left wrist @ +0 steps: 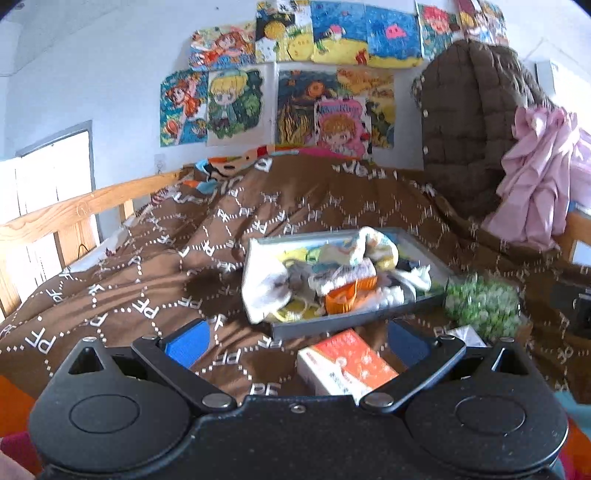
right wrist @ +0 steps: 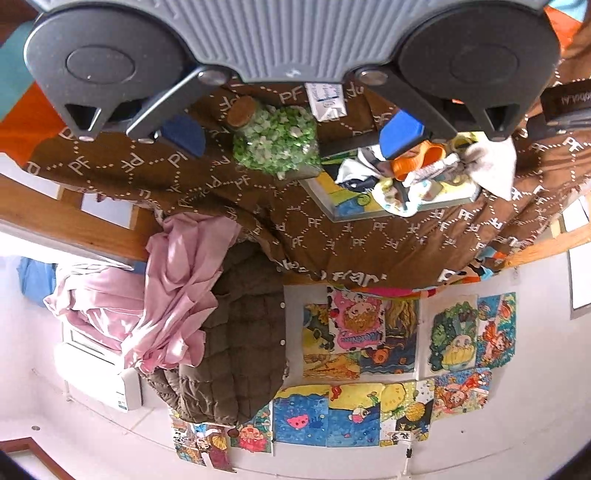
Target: Organize soft objects
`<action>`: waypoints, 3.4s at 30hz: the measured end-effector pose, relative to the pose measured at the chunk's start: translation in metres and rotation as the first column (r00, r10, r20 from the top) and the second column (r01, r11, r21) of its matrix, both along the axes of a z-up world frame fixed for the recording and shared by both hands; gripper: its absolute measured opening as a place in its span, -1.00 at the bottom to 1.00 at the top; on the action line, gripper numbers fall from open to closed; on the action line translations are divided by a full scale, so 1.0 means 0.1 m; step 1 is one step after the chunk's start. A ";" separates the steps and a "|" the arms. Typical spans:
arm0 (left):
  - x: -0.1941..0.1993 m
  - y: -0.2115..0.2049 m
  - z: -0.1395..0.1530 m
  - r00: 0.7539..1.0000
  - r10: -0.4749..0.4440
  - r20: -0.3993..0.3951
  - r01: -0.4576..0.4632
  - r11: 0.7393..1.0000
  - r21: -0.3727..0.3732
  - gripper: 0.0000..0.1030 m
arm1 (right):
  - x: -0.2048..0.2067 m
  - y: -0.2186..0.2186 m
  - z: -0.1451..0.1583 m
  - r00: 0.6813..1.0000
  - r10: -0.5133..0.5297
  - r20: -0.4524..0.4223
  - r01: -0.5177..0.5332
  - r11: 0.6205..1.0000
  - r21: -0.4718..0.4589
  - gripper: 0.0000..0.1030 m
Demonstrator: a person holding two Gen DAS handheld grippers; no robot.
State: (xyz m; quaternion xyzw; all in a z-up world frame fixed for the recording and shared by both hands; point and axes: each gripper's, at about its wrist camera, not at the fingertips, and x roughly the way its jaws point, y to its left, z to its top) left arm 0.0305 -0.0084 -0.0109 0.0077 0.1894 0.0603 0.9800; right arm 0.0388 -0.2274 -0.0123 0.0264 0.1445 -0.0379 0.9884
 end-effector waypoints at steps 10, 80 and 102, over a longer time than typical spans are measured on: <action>0.06 0.00 -0.09 0.997 -0.022 -0.079 0.019 0.999 -0.032 0.98 | 0.06 0.00 -0.14 0.997 -0.006 -0.071 0.004 1.000 -0.027 0.99; 0.34 -0.03 -0.30 0.978 0.024 -0.209 -0.029 0.999 -0.022 0.98 | 0.44 0.09 -0.40 0.950 0.099 -0.296 -0.092 0.995 0.038 0.99; 0.33 -0.03 -0.30 0.975 0.033 -0.220 -0.038 0.999 -0.019 0.98 | 0.43 0.09 -0.41 0.943 0.104 -0.316 -0.094 0.994 0.047 0.99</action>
